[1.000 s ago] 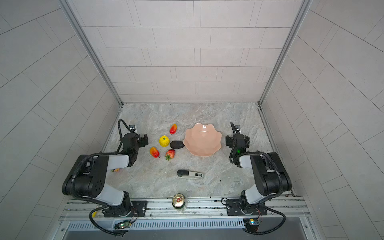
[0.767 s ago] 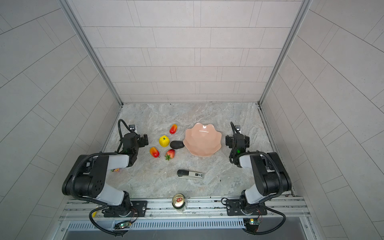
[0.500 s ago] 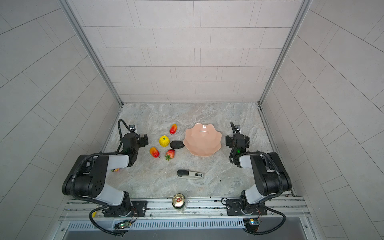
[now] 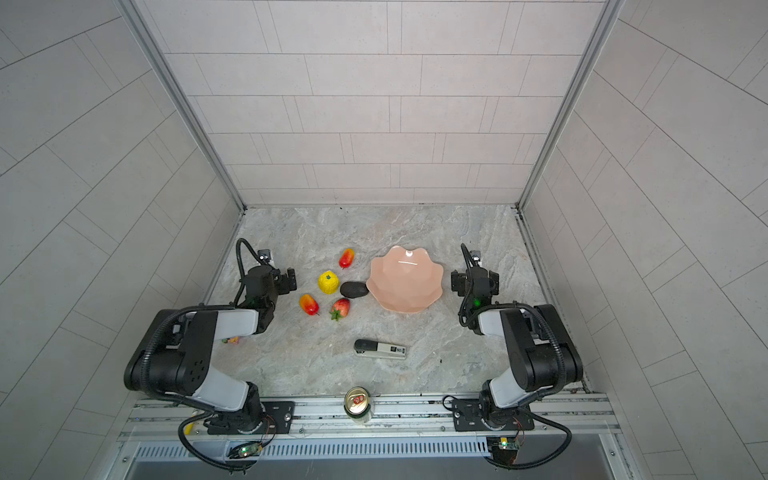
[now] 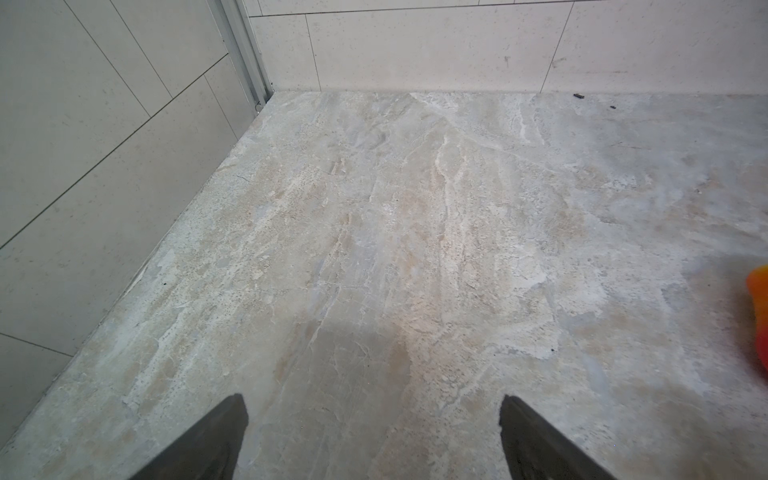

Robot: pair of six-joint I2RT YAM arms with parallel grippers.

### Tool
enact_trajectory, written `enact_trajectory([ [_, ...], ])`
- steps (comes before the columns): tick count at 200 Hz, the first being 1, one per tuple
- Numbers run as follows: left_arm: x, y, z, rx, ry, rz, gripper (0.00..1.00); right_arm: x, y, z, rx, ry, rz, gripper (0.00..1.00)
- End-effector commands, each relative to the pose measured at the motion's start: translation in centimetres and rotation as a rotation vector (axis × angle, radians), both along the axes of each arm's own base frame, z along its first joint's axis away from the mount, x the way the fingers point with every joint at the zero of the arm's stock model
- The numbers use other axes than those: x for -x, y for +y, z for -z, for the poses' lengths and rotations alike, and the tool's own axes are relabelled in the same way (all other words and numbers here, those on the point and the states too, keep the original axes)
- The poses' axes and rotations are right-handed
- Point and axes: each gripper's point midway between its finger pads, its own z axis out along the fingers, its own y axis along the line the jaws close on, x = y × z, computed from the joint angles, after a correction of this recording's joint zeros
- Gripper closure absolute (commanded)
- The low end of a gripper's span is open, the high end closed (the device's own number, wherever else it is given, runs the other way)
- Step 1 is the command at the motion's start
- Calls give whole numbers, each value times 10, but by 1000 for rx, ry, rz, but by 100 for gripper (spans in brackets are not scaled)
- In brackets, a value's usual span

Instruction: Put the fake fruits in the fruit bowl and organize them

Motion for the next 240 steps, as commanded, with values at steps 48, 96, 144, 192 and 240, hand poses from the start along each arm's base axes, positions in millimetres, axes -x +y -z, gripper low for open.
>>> enact_trajectory([
  [48,11,17,-65,29,21,-152,0,8,23,-100,-4,-57,-81,0],
  [96,39,-1,-134,58,132,-135,0,21,144,-148,-65,71,-512,0],
  [144,67,-33,-167,86,363,64,0,48,284,-139,6,239,-919,0],
  [192,98,-46,-191,102,393,177,0,30,369,-109,-68,348,-1024,0],
  [240,118,-62,-198,185,402,246,0,7,432,-66,-134,442,-986,0],
])
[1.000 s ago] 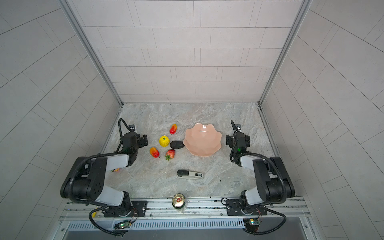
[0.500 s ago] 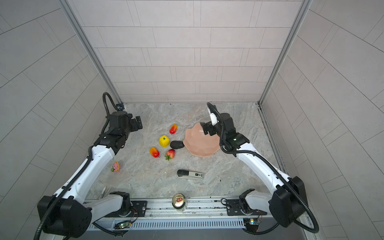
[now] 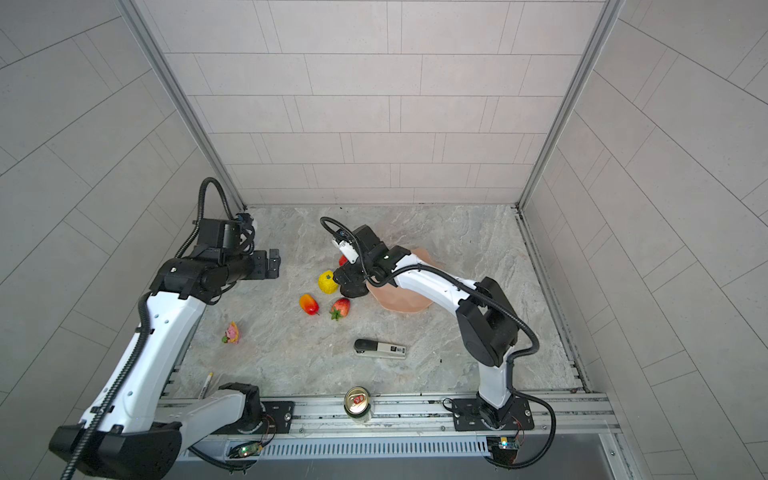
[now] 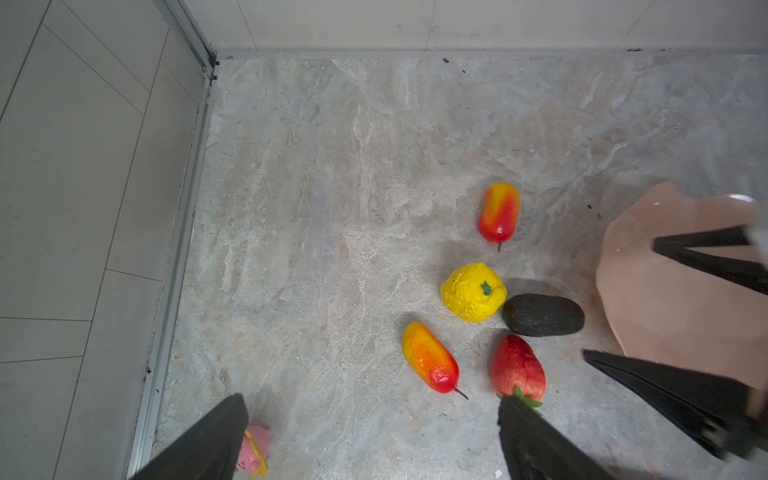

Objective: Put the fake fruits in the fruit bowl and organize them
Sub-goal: 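Reach the right gripper to the yellow pepper and grasp it, then carry the yellow pepper with the right gripper into the pink bowl and release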

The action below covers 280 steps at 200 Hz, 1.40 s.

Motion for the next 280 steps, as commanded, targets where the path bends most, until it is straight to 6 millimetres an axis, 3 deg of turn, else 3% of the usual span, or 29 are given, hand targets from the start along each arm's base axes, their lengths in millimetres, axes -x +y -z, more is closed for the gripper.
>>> enact_trajectory([
  [1,17,-9,-1,42,41,43,0,2,25,14,-7,69,19,0],
  [43,13,-16,10,51,54,85,0,-9,57,43,5,113,48,9],
  [94,11,-17,14,43,50,106,0,-19,66,76,40,140,92,31],
  [140,15,-16,13,38,38,109,0,-29,72,93,64,140,111,38],
  [167,16,-16,12,37,35,109,0,-32,76,93,74,144,110,57],
  [190,17,-16,11,38,35,111,0,-29,75,71,74,114,97,65],
  [229,16,-17,13,42,40,116,0,-19,55,-9,45,-6,70,66],
  [251,16,-18,13,45,40,121,0,-19,21,-48,49,-72,102,66],
  [280,17,-19,12,48,36,122,0,-22,-44,-57,119,-109,198,66],
])
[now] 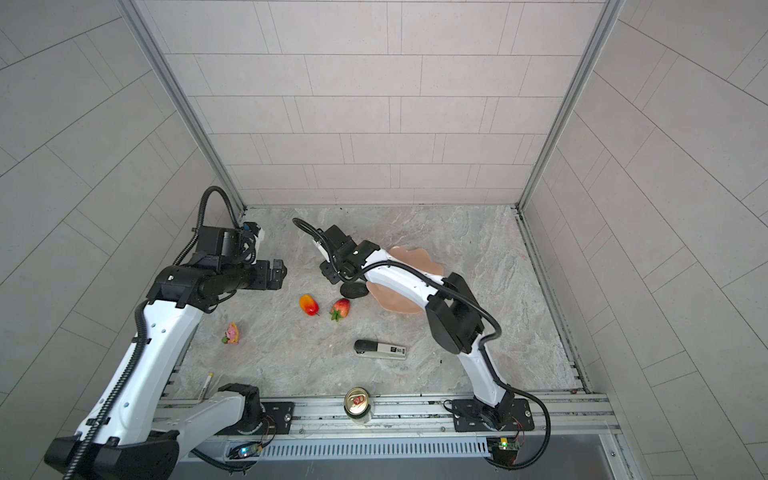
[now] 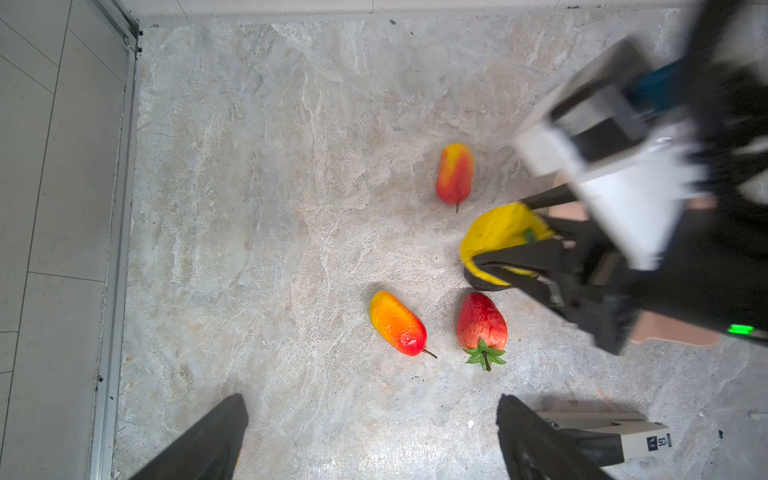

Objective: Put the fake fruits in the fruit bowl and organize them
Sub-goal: 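Carry the yellow pepper with the right gripper into the pink bowl and release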

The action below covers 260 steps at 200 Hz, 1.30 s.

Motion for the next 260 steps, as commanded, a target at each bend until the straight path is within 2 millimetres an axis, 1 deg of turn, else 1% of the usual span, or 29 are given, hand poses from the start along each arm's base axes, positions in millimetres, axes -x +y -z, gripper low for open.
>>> enact_trajectory([
  [1,3,-1,-1,-3,-11,17,0,-11,-58,-21,68,-70,94,66],
  [25,3,-2,-2,2,-11,21,0,-14,-118,-11,100,-65,197,66],
  [44,2,-3,-2,6,-10,24,0,-13,-162,7,125,-36,276,66],
  [60,1,-4,-2,10,-7,26,0,-10,-186,22,137,-6,315,66],
  [80,1,-5,-3,17,-7,29,0,-8,-204,43,150,37,341,66],
  [99,1,-6,-5,22,-11,31,0,-7,-213,61,169,65,355,66],
  [119,3,-6,-6,21,-10,30,0,-9,-220,75,191,75,369,66],
  [167,4,-5,-7,17,-8,28,0,-17,-227,109,224,112,372,62],
  [187,4,-4,-8,17,-8,26,0,-18,-227,118,222,126,367,61],
  [205,4,-4,-8,17,-9,26,0,-18,-228,119,218,126,368,58],
  [219,3,-5,-9,18,-10,28,0,-17,-229,118,216,124,367,52],
  [243,1,-6,-9,22,-12,31,0,-15,-231,114,223,118,367,35],
  [260,0,-6,-9,20,-13,30,0,-14,-232,105,223,108,361,22],
])
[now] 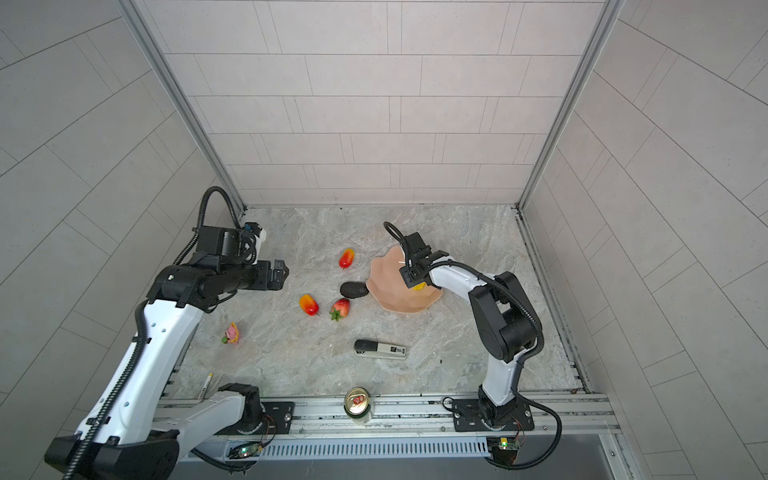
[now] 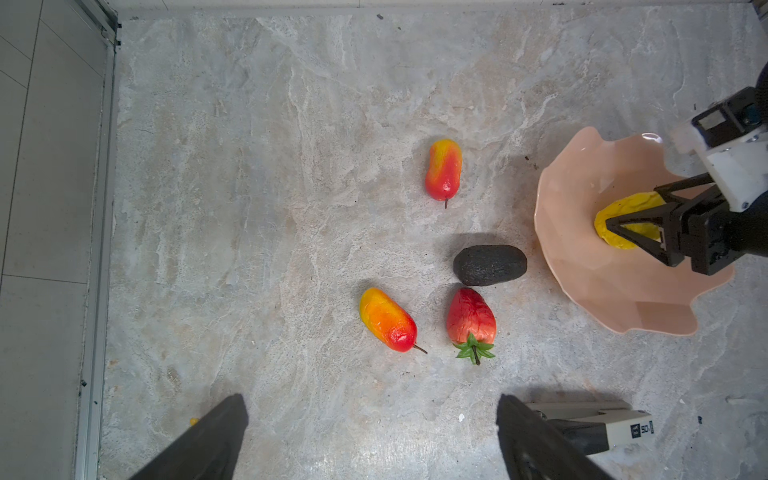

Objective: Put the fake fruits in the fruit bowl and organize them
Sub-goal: 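Carry the yellow pepper with the right gripper into the pink bowl and release, then move the right gripper to the red strawberry and grasp it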

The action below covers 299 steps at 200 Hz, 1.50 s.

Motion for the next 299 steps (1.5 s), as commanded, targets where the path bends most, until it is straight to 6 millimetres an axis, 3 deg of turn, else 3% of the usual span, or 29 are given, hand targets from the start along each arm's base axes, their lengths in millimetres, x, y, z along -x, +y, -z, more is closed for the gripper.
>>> enact_trajectory([
  [1,-2,-1,-9,-1,-23,12,0,1,-2,-18,-2,-33,-7,22],
  [29,-2,-1,-10,-2,-23,11,0,2,0,-51,-12,-78,-31,11],
  [45,-2,-1,-11,1,-26,11,0,6,13,-77,-17,-114,-87,4],
  [70,-2,-2,-11,3,-27,12,0,21,64,-109,-54,-158,-278,0],
  [89,-2,-2,-10,3,-23,12,0,32,106,-112,-69,-149,-409,0],
  [135,2,1,-12,-6,-26,6,0,65,202,-88,-95,-62,-631,0],
  [162,4,2,-13,-14,-30,4,0,85,234,-66,-91,-20,-669,0],
  [220,3,1,-7,-18,-17,14,0,100,228,-15,-75,55,-584,9],
  [299,6,4,-7,-23,-21,7,0,101,250,13,-118,95,-562,14],
])
